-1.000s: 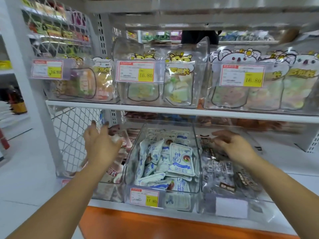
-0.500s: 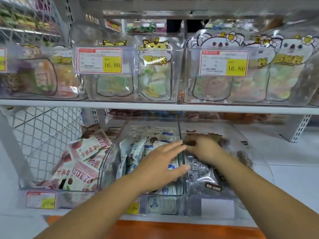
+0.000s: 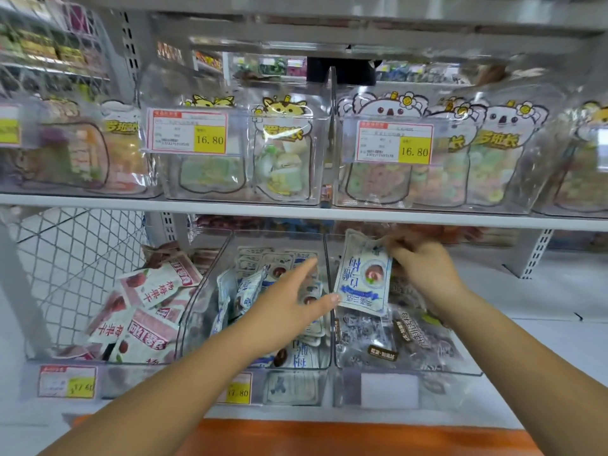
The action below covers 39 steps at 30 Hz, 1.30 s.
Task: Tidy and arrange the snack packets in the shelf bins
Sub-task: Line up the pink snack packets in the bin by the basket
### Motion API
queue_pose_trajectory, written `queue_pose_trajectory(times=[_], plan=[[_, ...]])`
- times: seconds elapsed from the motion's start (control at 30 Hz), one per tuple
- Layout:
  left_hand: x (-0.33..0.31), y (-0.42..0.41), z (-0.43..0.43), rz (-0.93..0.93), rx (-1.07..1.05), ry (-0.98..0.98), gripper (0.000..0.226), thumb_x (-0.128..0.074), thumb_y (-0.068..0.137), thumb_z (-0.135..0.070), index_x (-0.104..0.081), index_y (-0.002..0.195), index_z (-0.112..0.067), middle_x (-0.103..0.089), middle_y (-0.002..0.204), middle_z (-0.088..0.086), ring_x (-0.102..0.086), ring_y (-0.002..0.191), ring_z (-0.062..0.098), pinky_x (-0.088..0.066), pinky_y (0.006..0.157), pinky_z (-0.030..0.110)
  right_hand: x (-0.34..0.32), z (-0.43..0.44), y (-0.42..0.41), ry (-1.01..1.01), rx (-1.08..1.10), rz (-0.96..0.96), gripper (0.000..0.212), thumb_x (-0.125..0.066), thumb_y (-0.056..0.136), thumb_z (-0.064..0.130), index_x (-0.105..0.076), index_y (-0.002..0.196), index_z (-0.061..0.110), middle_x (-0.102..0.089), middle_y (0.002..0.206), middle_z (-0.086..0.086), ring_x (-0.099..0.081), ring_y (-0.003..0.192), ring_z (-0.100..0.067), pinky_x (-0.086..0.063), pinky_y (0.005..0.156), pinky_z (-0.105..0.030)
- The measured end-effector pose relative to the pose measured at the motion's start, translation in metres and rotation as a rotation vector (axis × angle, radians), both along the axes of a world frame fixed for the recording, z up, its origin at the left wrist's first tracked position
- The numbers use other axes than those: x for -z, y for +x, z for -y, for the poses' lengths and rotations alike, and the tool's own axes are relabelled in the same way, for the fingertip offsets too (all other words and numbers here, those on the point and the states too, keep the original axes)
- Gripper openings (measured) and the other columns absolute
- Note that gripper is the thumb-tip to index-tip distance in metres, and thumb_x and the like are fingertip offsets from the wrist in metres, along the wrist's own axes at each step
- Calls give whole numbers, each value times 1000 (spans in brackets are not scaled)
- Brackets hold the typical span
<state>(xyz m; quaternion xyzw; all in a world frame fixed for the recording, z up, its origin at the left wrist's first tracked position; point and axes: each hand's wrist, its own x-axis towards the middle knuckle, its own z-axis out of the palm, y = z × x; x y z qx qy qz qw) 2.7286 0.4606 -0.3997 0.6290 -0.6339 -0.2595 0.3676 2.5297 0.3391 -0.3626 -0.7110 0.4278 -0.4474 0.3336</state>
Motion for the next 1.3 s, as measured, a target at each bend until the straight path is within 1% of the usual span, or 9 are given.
queue_pose_trajectory(times=[0.27,0.37,0.47,0.53,0.67,0.73,0.8,0.9,1.3], plan=[[-8,-6,-10,-202,-20,-12,87,-64,72,-61,-29,147,-35,-49,136,-20,-51,116,-5,-45,96,22,-10,-24,12,51,-43,135,21,-58,94,19,-69,77,23,-73,77,-3,-65,70,-19,-53,68,-37],[-10,-4,-9,-315,-55,-33,61,-74,80,-36,-47,135,-32,-67,115,-14,-66,97,2,-55,81,25,-4,-33,31,199,-139,194,17,-54,97,15,-68,88,11,-70,70,-6,-66,58,-12,-51,48,-22],[-14,8,-7,-340,-199,-78,42,-71,85,-13,-55,123,-21,-72,102,-4,-71,80,13,-57,62,28,-2,-32,38,183,-225,69,20,-51,99,17,-66,109,7,-72,93,-3,-67,72,-7,-47,54,-9],[-17,20,-6,-161,-333,-87,39,-69,87,-16,-55,123,-20,-69,107,-4,-66,79,11,-52,60,22,-8,-25,25,9,-206,-202,22,-50,99,21,-62,118,19,-67,107,9,-60,80,4,-42,62,-2],[-12,40,-6,505,-459,-87,69,-66,88,-30,-32,148,-20,-46,139,5,-42,124,20,-34,100,27,-9,-6,-7,-34,-241,-573,18,-56,96,25,-66,109,32,-66,114,15,-61,102,-5,-45,90,-22],[-12,30,-5,665,-381,-200,72,-62,88,-42,-28,149,-24,-39,143,1,-27,132,20,-28,109,33,-3,-1,-16,41,-294,-645,13,-62,93,27,-66,101,36,-66,106,19,-62,100,-5,-46,86,-18],[-12,13,-2,656,-193,-238,66,-53,92,-51,-27,149,-30,-29,152,-7,-18,139,14,-17,114,29,3,-2,-18,41,-348,-785,23,-67,87,38,-63,110,40,-61,109,24,-59,105,-3,-43,84,-12],[-3,-12,2,666,60,-149,69,-37,93,-62,-14,153,-34,-4,160,-17,0,146,4,-1,118,27,17,-3,-9,-34,-408,-982,56,-61,86,55,-50,136,34,-53,132,17,-51,121,-7,-40,103,-26],[12,1,9,678,148,-63,87,-23,78,-83,2,151,-44,13,156,-28,9,142,-6,-2,118,27,33,51,58,-174,-452,-1157,17,-54,96,27,-65,108,32,-64,107,4,-58,91,-15,-45,81,-31]])
